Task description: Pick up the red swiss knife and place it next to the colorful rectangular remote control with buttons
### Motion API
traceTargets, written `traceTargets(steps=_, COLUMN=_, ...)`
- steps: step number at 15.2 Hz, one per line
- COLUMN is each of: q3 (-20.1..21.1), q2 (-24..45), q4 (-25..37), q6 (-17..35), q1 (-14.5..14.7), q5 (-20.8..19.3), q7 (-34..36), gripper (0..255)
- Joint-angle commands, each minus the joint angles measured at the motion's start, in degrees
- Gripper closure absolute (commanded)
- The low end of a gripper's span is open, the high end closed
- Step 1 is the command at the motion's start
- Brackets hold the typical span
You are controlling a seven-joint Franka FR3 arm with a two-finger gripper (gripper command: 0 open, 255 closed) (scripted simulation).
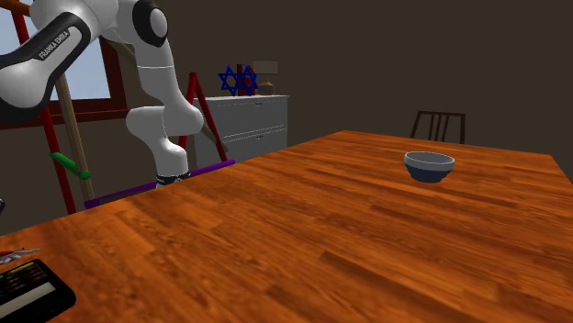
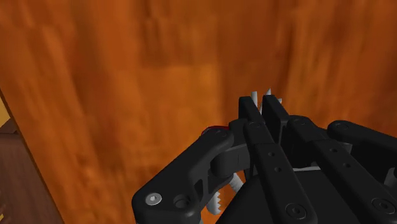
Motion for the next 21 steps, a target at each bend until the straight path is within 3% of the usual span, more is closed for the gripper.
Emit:
traceTargets(steps=1, q3=0.1, q2=0.2, q4=-0.3, q6=0.0, q1=0.0, q5=0.0, q7=-0.1, gripper=255)
traceTargets(steps=5, q3=0.1, q2=0.2, q4=-0.3, q6=0.0, q1=0.0, q5=0.0, q7=-0.1, gripper=255)
traceTargets(steps=6, q3=0.0, q2=0.2, q4=-0.4, q6=0.0, q1=0.0, q5=0.0, q7=-0.1, gripper=0)
traceTargets(steps=11, q3=0.1, q2=0.2, q4=-0.3, q6=0.0, q1=0.0, q5=0.0, q7=-0.1, gripper=0)
traceTargets(steps=15, q3=-0.6, q2=-3.4, q4=3.1, q6=-6.6, q1=0.4, q5=-2.4, q7=1.6, gripper=0)
traceTargets(steps=21, q3=-0.6, q2=-3.4, q4=3.1, q6=-6.6, q1=0.4, q5=-2.4, q7=1.6, gripper=0)
